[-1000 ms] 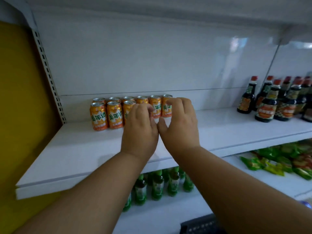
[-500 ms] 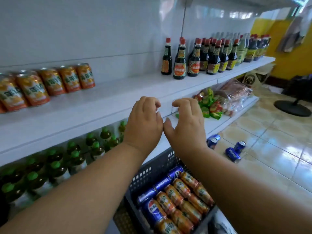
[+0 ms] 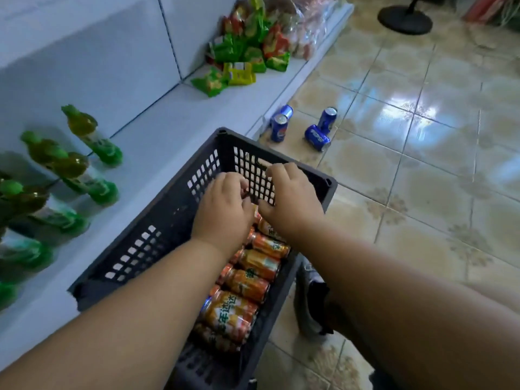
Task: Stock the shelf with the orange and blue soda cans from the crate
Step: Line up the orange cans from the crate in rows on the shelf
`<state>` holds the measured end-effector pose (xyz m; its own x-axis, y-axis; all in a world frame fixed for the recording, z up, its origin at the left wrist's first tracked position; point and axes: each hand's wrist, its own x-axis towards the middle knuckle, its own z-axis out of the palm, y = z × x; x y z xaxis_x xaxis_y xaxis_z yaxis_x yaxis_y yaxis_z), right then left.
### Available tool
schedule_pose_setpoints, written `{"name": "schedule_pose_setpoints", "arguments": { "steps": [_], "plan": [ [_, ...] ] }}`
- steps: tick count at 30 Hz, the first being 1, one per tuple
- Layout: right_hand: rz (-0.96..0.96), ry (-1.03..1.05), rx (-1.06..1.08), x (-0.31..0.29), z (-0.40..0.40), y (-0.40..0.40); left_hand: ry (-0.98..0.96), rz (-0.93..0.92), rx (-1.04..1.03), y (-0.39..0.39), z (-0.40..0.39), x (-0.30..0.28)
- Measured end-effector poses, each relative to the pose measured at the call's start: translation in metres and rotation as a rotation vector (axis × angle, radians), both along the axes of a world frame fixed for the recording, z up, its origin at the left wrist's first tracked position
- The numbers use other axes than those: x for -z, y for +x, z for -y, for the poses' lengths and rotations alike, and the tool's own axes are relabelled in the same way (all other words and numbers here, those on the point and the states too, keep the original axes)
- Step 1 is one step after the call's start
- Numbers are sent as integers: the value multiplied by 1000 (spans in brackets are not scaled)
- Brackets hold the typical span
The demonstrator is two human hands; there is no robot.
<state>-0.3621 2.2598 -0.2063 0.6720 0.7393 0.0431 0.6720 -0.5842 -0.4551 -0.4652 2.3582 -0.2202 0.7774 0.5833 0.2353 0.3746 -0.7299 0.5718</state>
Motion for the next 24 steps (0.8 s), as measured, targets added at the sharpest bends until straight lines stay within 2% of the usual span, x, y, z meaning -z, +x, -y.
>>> {"name": "schedule_pose_setpoints", "arguments": {
  "steps": [6,15,18,24],
  "plan": [
    [-141,-419,-16,80,-19,40,-148,-167,-14,28,-14,73],
    [-378,-828,53,163,-62,63,-284,-283,-41,50,-24,146],
    [-341,-944,30,187,-74,64,-326,-309,-52,53,-27,156],
    [-92,-982,-46,214,-73,61,-349,-314,-86,47,-30,168]
  ]
}}
